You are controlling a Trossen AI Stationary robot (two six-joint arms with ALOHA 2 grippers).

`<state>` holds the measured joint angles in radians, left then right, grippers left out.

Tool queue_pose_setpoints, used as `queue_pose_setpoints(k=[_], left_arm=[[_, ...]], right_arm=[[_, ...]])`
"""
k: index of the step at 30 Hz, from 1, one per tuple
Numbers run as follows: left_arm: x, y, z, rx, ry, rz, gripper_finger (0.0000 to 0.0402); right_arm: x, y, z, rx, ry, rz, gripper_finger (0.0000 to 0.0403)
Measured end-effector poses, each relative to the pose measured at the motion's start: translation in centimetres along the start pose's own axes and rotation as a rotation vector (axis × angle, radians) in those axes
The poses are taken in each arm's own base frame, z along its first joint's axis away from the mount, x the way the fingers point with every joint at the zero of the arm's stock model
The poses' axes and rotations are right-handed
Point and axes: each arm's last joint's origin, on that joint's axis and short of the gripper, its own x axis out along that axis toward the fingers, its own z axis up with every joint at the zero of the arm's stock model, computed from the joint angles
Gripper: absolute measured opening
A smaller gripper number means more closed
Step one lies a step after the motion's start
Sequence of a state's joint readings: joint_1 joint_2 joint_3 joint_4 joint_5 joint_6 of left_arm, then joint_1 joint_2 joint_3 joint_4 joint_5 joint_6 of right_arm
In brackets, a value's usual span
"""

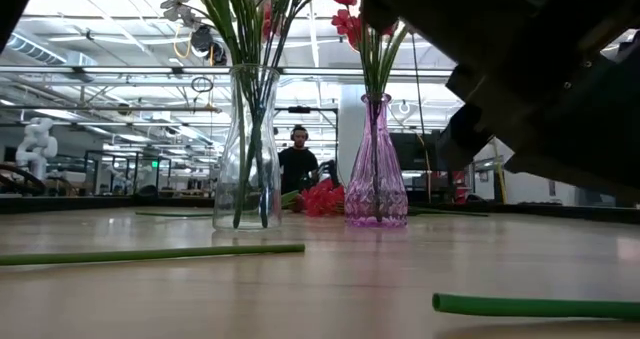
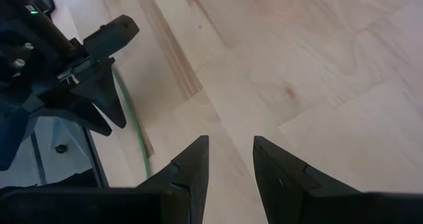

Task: Sort flowers into vase by color
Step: Put the bottom dark red flower into the purple vase

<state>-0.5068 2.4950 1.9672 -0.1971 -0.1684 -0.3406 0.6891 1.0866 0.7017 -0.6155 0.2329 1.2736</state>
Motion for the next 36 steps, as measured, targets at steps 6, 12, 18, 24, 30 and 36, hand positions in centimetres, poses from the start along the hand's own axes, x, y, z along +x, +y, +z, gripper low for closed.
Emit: queue_pose_setpoints(k=[6, 12, 18, 24, 30, 36], left_arm=[[0.0, 0.6, -0.9, 0.025, 0.103, 0.041, 0.0112], [-0.1, 0.9, -1.8, 0.040, 0.167, 0.080, 0.0098], [0.0, 1.0, -2.0, 0.036, 0.164, 0.099, 0.0011], [-0.7, 1.0, -1.6, -0.003, 0.150, 0.145, 0.0003], [-2.9, 1.5, -1.0, -0.022, 0.201, 0.282, 0.0002], [-4.2, 0.6, -1.1, -0.035, 0.223, 0.298, 0.0001]], right_arm=[[0.0, 0.0, 0.0, 0.005, -0.001, 0.000, 0.0110], [0.0, 0.0, 0.0, 0.006, -0.003, 0.004, 0.0110], [0.0, 0.1, 0.0, 0.002, 0.009, 0.015, 0.0110], [-0.9, -0.6, -0.7, 0.003, 0.165, 0.005, 0.0110], [-3.6, -1.9, -1.6, 0.049, 0.161, 0.007, 0.0109], [-5.6, -2.5, -2.3, 0.066, 0.056, 0.066, 0.0109]])
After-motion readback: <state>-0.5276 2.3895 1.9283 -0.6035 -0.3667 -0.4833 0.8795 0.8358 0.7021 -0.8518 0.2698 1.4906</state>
